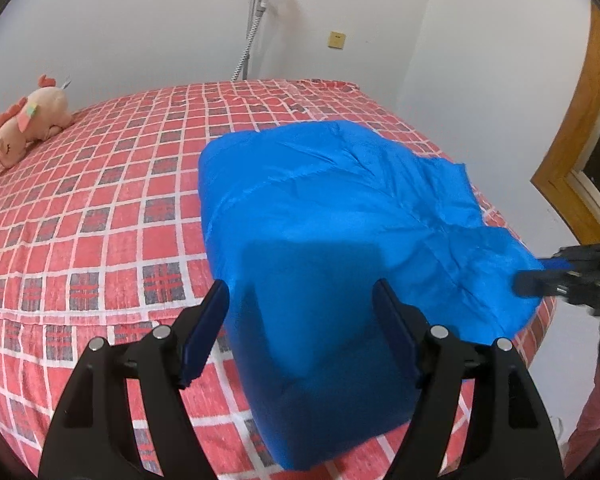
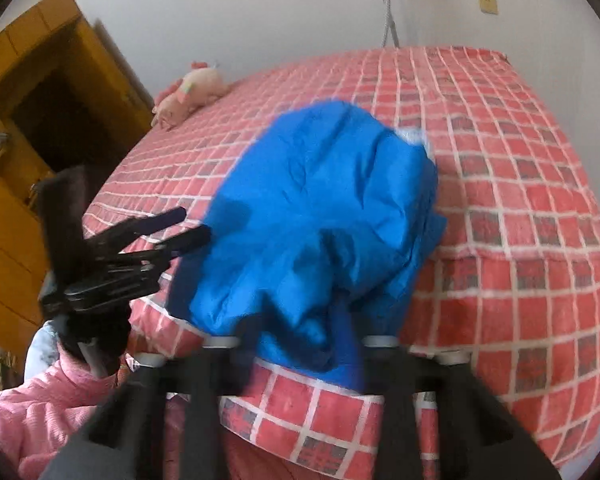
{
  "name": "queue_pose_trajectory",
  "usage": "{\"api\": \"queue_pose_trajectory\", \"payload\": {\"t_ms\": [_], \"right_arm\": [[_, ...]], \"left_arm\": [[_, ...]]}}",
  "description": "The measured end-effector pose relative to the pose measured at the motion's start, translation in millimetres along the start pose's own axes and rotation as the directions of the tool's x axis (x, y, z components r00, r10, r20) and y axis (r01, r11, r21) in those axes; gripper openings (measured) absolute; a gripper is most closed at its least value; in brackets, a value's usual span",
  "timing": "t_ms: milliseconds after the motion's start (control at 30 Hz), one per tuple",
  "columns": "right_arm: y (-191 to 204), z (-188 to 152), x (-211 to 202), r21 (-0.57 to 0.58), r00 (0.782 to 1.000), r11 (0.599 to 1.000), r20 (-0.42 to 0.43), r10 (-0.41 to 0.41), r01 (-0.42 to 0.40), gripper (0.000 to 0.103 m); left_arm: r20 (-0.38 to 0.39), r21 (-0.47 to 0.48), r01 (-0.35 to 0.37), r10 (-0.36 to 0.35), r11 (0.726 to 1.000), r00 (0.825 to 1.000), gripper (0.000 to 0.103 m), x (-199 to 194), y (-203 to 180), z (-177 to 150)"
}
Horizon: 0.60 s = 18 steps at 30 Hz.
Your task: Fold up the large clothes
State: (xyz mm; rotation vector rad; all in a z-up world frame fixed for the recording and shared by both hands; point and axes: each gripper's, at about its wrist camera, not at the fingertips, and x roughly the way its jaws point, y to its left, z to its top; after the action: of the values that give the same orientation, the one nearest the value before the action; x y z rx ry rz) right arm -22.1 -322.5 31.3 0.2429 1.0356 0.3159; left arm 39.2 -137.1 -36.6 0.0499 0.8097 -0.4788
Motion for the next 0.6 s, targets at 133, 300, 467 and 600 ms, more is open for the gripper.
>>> {"api": "queue_pose_trajectory", "payload": {"t_ms": [133, 300, 467, 600], "right_arm": [[-19, -22, 8, 0.046, 1.000, 0.999, -0.016, -0.013, 0.014, 0.012], [-41, -57, 48, 0.106, 0.999, 0.994, -0.040, 0.007, -0.003, 0.011], [-35, -59, 44, 0.069, 1.000, 0.997, -0.013, -0.016, 0.017, 0.012], [-26, -48, 14, 0.038, 0.999, 0.999, 0.006, -0.033, 0.033, 0.017]], "left_arm": [[-0.023, 0.017, 0.003, -0.003, 1.000, 1.000, 0.073, 6, -5, -10], [-0.050, 0.039, 0.015, -0.013, 0.999, 0.999, 0.076, 24, -9, -22], [-0.046, 0.047, 0.001, 0.001, 0.999, 0.999, 0.076, 27, -9, -23], [-0.060, 0.013, 0.025, -0.025, 1.000, 0.998, 0.075, 20, 0, -15]]}}
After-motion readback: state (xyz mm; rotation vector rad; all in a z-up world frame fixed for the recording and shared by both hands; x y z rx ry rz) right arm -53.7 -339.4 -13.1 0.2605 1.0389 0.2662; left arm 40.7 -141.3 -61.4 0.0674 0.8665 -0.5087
